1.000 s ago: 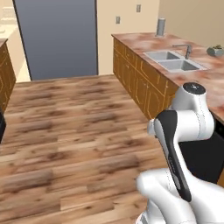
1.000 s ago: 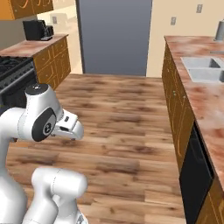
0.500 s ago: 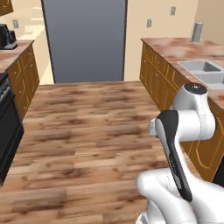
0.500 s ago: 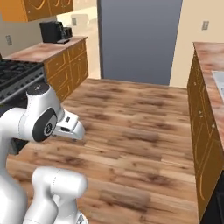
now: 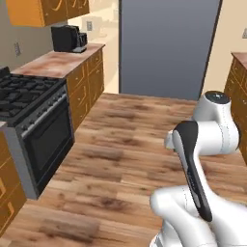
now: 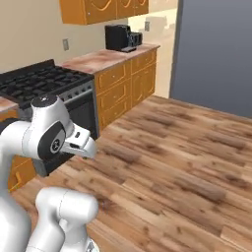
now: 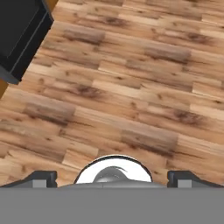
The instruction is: Retrieve the butter from the fridge and place it on a plate on the dining table. Then retrieve the butter knife by the fridge and place it near the plate.
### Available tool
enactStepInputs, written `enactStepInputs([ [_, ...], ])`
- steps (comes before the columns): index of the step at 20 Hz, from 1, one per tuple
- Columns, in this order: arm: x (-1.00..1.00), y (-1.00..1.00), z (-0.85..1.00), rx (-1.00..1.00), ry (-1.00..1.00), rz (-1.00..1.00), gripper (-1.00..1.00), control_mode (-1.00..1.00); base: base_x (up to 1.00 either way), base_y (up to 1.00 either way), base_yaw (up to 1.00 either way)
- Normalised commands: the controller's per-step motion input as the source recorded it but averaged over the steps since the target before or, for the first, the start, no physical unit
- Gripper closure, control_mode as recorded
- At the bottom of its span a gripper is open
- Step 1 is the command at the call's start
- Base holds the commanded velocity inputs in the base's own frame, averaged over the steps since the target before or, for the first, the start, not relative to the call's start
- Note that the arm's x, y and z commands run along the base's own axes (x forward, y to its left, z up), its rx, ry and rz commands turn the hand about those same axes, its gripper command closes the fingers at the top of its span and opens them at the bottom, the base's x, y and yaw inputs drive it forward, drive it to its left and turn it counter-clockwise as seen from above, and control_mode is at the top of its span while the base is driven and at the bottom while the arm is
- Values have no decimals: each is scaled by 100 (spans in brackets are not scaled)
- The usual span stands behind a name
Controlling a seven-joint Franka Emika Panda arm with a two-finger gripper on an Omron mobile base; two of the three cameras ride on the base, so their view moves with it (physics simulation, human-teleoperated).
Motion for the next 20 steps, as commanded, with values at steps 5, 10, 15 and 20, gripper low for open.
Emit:
enactStepInputs([
  [5,0,0,0,0,0,0,-100,100,69,-11,73],
  [10,0,0,0,0,0,0,-100,100,77,-15,73],
  [15,0,0,0,0,0,0,-100,100,87,-23,68],
  [20,0,0,0,0,0,0,-100,100,33,12,43],
])
